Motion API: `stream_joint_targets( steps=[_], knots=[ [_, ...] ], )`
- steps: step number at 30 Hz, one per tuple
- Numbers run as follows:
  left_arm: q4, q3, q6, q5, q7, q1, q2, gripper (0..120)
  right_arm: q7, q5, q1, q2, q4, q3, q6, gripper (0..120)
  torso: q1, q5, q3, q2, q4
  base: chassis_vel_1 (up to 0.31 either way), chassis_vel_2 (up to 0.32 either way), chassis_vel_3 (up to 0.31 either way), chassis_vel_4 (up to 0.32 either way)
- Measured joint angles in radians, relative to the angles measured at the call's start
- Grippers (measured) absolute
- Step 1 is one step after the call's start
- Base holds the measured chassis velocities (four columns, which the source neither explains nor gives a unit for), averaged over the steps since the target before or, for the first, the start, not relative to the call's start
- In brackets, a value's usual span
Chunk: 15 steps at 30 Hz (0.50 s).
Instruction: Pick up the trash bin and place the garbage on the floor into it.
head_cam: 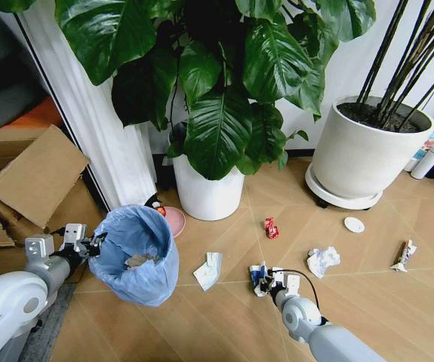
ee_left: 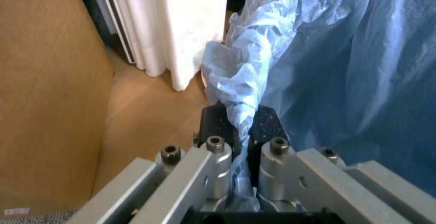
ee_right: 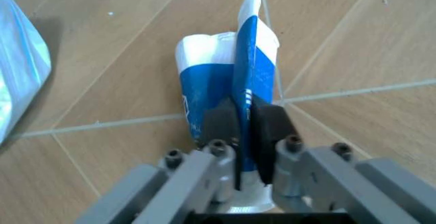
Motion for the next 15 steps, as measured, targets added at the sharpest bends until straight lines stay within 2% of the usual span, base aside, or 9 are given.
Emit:
stream_joint_targets(
  steps=[10,15],
  knots=[
    [-0.005,-0.004,0.000,0.001,0.000,0.009,0.000,0,0.004,-0.008,-0.013,-0.003,0.018,0.014,0.002,0,0.000,0.0003,0.000,0.000,0.0000,0.000,0.000,0.000,0.000],
    [0.002,0.012,-0.003,0.004,0.003,0.016,0.011,0,-0.112,-0.060,-0.039,-0.059,0.083,0.050,0.069,0,0.000,0.0000,0.000,0.000,0.0001,0.000,0.000,0.000,0.000]
  ],
)
